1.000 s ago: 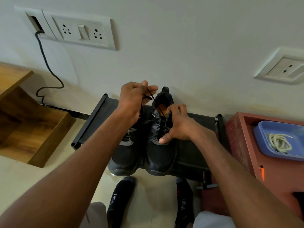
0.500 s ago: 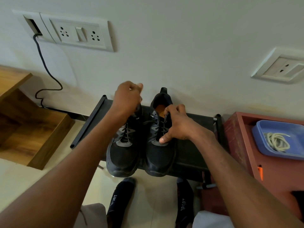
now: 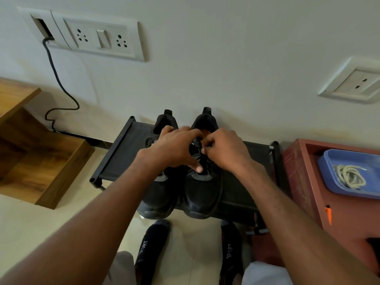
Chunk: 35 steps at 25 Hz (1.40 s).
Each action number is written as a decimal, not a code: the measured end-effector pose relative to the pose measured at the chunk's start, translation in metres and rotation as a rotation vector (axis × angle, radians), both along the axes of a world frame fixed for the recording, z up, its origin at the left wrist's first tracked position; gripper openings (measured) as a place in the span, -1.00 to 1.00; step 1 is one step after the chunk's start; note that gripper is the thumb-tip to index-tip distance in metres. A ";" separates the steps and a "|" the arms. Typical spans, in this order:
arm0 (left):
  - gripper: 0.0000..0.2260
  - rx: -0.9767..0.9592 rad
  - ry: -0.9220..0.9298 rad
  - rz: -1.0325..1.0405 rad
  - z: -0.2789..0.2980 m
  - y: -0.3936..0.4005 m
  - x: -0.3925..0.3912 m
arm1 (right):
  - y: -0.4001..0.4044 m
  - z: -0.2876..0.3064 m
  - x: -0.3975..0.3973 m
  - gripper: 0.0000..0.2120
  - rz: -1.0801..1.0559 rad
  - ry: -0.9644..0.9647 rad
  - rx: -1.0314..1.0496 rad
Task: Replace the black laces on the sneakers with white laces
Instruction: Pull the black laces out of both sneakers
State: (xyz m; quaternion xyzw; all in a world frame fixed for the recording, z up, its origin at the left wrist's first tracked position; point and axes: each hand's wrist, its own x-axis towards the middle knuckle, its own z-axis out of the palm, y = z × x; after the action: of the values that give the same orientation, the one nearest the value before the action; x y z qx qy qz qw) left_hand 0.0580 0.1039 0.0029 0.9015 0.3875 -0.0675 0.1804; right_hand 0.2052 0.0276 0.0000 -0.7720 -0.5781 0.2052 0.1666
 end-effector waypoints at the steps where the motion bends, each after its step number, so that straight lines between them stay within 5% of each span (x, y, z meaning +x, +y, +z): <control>1: -0.12 0.005 0.019 0.004 -0.005 -0.002 0.001 | 0.000 0.001 0.000 -0.88 -0.021 0.010 0.005; 6: -0.14 0.011 -0.051 0.058 -0.005 -0.003 -0.001 | 0.000 0.014 0.020 -0.89 -0.317 0.129 -0.042; 10: -0.15 -0.011 -0.040 0.054 -0.002 -0.007 0.002 | -0.002 0.010 0.008 -0.85 -0.078 -0.041 0.179; 13: -0.16 -0.020 -0.035 0.060 -0.003 -0.007 0.002 | 0.004 -0.008 -0.006 -0.86 0.061 -0.159 0.045; 17: -0.17 -0.029 -0.047 0.080 -0.004 -0.005 0.001 | 0.008 0.003 0.007 -0.87 -0.281 0.066 0.180; 19: -0.15 -0.031 -0.052 0.078 -0.003 -0.005 0.000 | 0.005 0.012 0.013 -0.85 -0.386 0.010 0.225; 22: -0.15 -0.036 -0.043 0.076 -0.004 -0.005 0.000 | -0.002 0.011 0.007 -0.65 -0.106 -0.184 0.104; 26: -0.15 -0.017 -0.024 0.071 -0.006 -0.005 0.001 | 0.001 -0.008 -0.003 -0.81 0.062 -0.197 0.020; 29: -0.16 -0.020 -0.033 0.082 -0.008 -0.003 -0.001 | 0.007 0.004 -0.001 -0.89 -0.325 0.061 0.376; 33: -0.15 -0.014 -0.040 0.071 -0.010 -0.002 -0.002 | 0.010 0.018 -0.008 -0.90 -0.531 1.025 0.494; 35: -0.15 0.004 -0.040 0.071 -0.010 -0.002 -0.002 | 0.013 0.013 -0.014 -0.93 -0.451 0.995 0.401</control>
State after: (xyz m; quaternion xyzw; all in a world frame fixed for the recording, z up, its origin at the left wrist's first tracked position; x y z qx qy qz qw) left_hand 0.0562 0.1018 -0.0070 0.8887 0.4157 -0.0420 0.1886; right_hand 0.1915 0.0402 0.0125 -0.6403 -0.2793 0.3892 0.6005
